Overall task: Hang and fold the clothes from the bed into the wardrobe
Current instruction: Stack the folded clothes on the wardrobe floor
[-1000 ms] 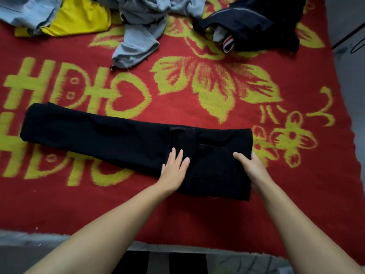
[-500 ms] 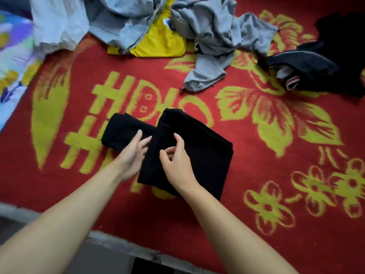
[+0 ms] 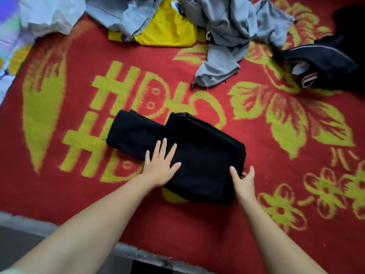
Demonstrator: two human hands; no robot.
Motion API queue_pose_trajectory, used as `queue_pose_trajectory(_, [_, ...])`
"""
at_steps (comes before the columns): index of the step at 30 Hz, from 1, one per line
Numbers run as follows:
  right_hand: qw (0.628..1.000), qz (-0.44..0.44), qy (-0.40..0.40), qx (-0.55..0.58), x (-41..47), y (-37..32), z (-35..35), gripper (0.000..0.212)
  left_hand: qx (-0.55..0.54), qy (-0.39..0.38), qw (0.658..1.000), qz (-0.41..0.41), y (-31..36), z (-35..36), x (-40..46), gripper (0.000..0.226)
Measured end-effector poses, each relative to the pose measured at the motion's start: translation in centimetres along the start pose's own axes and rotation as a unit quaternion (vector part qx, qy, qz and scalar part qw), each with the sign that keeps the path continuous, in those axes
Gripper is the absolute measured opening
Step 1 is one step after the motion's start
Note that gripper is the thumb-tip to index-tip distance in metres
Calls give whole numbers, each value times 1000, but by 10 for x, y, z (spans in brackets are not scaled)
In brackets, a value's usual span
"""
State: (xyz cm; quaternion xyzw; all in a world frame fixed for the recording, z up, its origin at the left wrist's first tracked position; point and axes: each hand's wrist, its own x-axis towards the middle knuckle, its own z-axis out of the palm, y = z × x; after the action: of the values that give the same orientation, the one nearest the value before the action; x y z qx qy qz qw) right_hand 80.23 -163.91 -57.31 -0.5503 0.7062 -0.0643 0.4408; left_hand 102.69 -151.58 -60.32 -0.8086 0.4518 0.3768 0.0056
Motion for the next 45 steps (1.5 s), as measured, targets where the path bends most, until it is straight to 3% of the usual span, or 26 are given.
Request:
queue_pose_trajectory(3, [978, 81, -112, 153, -8, -21, -13, 22, -94, -40, 995, -4, 1, -18, -7, 60])
queue_pose_trajectory(5, [968, 59, -138, 202, -20, -56, -19, 17, -222, -47, 974, -23, 3, -32, -14, 52])
queue_pose_trajectory(7, [959, -2, -173, 223, -38, -103, -20, 23, -361, -38, 931, -33, 3, -45, -24, 46])
queue_pose_trajectory(9, [945, -67, -225, 227, -66, -155, -7, 32, -511, -14, 858, -46, 0, -59, -38, 46])
queue_pose_trajectory(12, [938, -142, -261, 179, -106, -215, 39, 30, -718, -10, 694, -58, -18, -77, -55, 45])
queue_pose_trajectory(16, [919, -195, -315, 132, -146, -254, 118, 32, -819, 99, 558, -88, -84, -106, -69, 35])
queue_pose_trajectory(18, [916, -245, -314, 33, -148, -247, 149, 34, -852, 169, 476, -136, -134, -117, -71, 44])
queue_pose_trajectory(19, [918, -264, -295, -18, -142, -239, 157, 37, -857, 181, 456, -159, -156, -121, -71, 49])
queue_pose_trajectory(20, [921, -276, -266, -68, -133, -230, 162, 39, -846, 181, 463, -192, -175, -125, -71, 52])
queue_pose_trajectory(22, [918, -302, -198, -165, -108, -213, 164, 43, -785, 179, 522, -280, -204, -125, -70, 53])
queue_pose_trajectory(24, [882, -349, -131, -287, -83, -201, 169, 48, -608, 293, 643, -362, -209, -128, -65, 50])
queue_pose_trajectory(25, [850, -382, -102, -348, -75, -199, 175, 50, -491, 349, 719, -348, -200, -132, -62, 49])
queue_pose_trajectory(27, [774, -465, -77, -424, -73, -198, 194, 54, -269, 408, 845, -218, -172, -135, -47, 54])
queue_pose_trajectory(28, [740, -496, -86, -447, -76, -197, 204, 55, -168, 398, 888, -156, -158, -130, -36, 57])
queue_pose_trajectory(30, [692, -522, -106, -487, -71, -187, 223, 56, -33, 328, 937, -118, -141, -107, -10, 60])
queue_pose_trajectory(32, [688, -512, -109, -502, -49, -173, 228, 54, -5, 274, 948, -160, -149, -83, 5, 62])
queue_pose_trajectory(33, [691, -513, -106, -498, -34, -166, 226, 53, -2, 282, 945, -163, -158, -75, 10, 62])
queue_pose_trajectory(37, [671, -510, -143, -519, 11, -160, 206, 50, 15, 297, 948, -110, -197, -66, 16, 61])
queue_pose_trajectory(42, [643, -469, -160, -584, 39, -162, 162, 53, -73, 236, 918, -309, -260, -75, -9, 58])
queue_pose_trajectory(44, [615, -506, -152, -585, 38, -170, 144, 75, -49, 271, 918, -284, -252, -86, -23, 61])
queue_pose_trajectory(45, [581, -548, -145, -585, 34, -173, 140, 91, -36, 307, 921, -239, -234, -93, -29, 63])
